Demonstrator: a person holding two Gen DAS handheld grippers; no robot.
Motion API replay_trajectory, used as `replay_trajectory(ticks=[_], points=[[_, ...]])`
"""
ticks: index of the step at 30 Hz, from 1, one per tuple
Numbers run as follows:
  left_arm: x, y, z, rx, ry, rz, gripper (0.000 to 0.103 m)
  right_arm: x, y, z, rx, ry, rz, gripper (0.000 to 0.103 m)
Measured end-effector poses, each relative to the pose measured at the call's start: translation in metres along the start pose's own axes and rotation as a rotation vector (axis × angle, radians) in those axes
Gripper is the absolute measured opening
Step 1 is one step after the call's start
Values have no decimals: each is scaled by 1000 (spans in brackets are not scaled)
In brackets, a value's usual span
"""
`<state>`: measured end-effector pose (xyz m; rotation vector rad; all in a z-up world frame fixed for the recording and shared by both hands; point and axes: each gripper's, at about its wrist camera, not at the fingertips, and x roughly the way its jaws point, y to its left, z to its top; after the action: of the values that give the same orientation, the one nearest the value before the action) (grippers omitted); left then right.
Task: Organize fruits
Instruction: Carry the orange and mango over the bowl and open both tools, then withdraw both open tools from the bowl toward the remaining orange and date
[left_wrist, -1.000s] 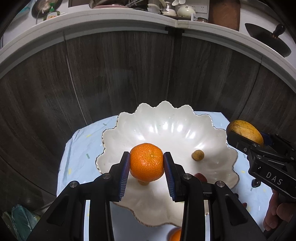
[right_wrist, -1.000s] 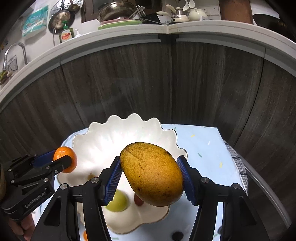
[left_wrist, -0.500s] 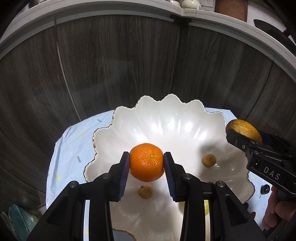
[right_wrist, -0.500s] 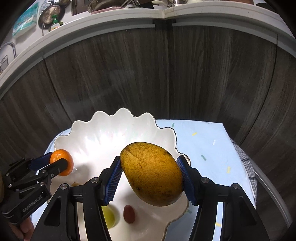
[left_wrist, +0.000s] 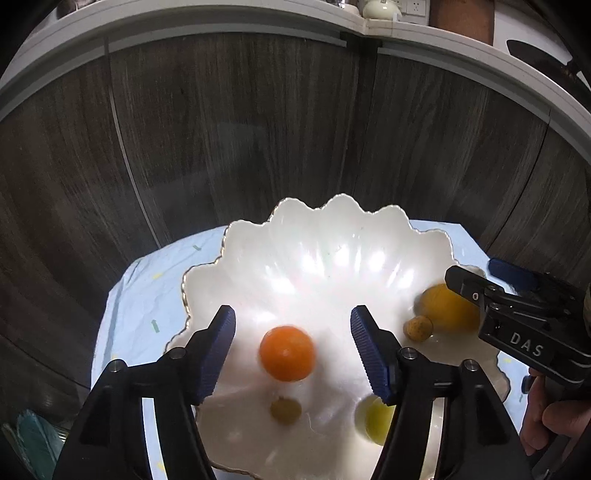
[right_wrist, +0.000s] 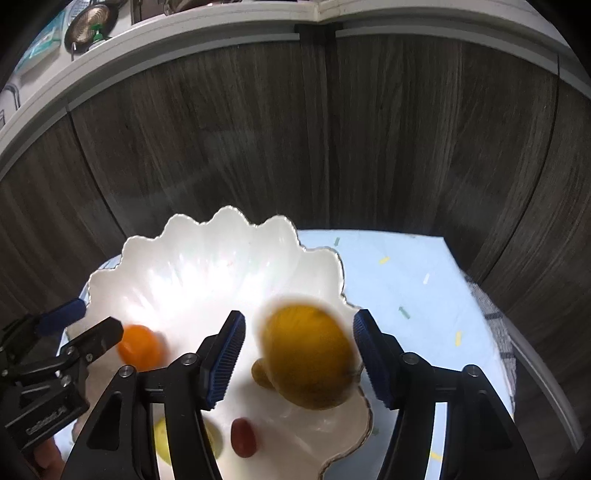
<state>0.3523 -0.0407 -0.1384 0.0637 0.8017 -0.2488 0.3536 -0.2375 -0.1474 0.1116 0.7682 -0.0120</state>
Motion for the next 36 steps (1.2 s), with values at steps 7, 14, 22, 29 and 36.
replay_trajectory(ticks=[7,14,22,29,36], points=[[-14,2,4,-8,-26,30,82,-17,1,4,3,-41,-17,89],[-37,1,6,-14,-58,35,90,-43,2,5,4,-66,-25,93],[-73,-7,7,-6,-95,39,94,-80,-2,3,4,-101,-39,94],[-108,-20,7,13,-139,32,96,-120,-6,1,11,-144,-49,94],[-134,-32,2,31,-166,20,96,-153,-11,-3,15,-177,-61,94]])
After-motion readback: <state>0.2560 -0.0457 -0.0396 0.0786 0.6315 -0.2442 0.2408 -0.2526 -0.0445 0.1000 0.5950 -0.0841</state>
